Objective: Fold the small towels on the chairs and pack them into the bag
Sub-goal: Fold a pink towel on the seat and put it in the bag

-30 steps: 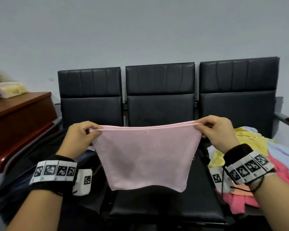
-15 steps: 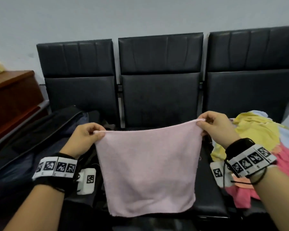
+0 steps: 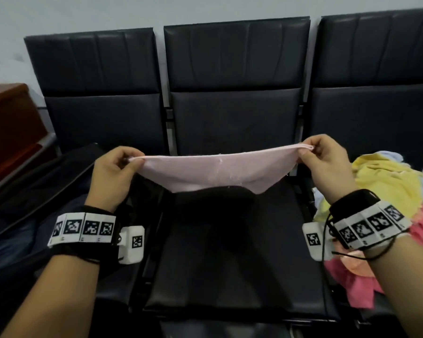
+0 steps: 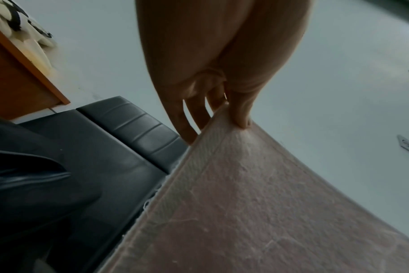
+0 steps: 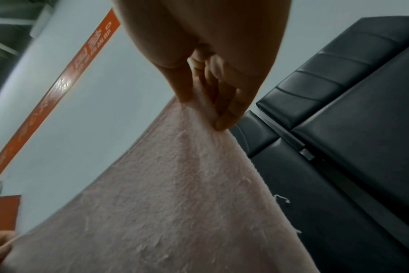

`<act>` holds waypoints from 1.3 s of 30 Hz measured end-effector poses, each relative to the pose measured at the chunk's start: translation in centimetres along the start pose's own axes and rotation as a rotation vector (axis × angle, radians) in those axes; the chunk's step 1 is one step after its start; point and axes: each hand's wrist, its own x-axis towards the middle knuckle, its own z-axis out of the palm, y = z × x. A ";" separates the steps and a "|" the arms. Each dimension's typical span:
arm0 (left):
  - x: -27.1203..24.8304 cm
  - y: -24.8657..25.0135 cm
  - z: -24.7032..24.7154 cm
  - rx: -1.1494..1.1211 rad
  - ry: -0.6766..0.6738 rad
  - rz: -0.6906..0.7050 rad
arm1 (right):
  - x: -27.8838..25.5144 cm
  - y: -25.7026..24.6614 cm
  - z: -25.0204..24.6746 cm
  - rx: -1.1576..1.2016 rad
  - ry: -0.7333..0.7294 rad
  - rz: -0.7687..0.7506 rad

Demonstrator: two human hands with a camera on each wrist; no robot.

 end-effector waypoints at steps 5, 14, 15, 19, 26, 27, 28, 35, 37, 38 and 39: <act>-3.4 -1.4 -0.4 -0.027 -0.221 -0.145 | -3.5 1.9 -1.1 0.069 -0.097 0.096; -9.6 -2.8 0.7 -0.096 -0.468 -0.446 | -8.5 5.5 -1.3 -0.049 -0.260 0.274; -10.2 -3.1 1.0 -0.080 -0.483 -0.466 | -9.0 6.2 -1.0 -0.058 -0.274 0.303; -11.8 -4.8 2.3 -0.033 -0.528 -0.522 | -10.3 8.9 0.1 -0.076 -0.288 0.395; -11.9 -7.5 5.1 -0.007 -0.554 -0.570 | -11.1 12.8 1.1 -0.128 -0.304 0.487; -11.8 -8.0 5.7 0.005 -0.566 -0.582 | -11.3 13.4 1.2 -0.143 -0.311 0.504; -11.8 -8.4 6.2 0.018 -0.576 -0.594 | -11.6 14.0 1.3 -0.155 -0.319 0.524; -11.6 -11.1 10.4 0.165 -0.595 -0.562 | -12.4 17.6 1.9 -0.285 -0.349 0.655; -11.4 -12.0 11.6 0.203 -0.583 -0.565 | -12.4 18.4 2.2 -0.305 -0.352 0.686; -11.3 -12.4 12.2 0.220 -0.575 -0.567 | -12.4 18.6 2.4 -0.318 -0.355 0.700; -11.3 -12.8 12.8 0.235 -0.566 -0.571 | -12.4 18.7 2.6 -0.345 -0.356 0.709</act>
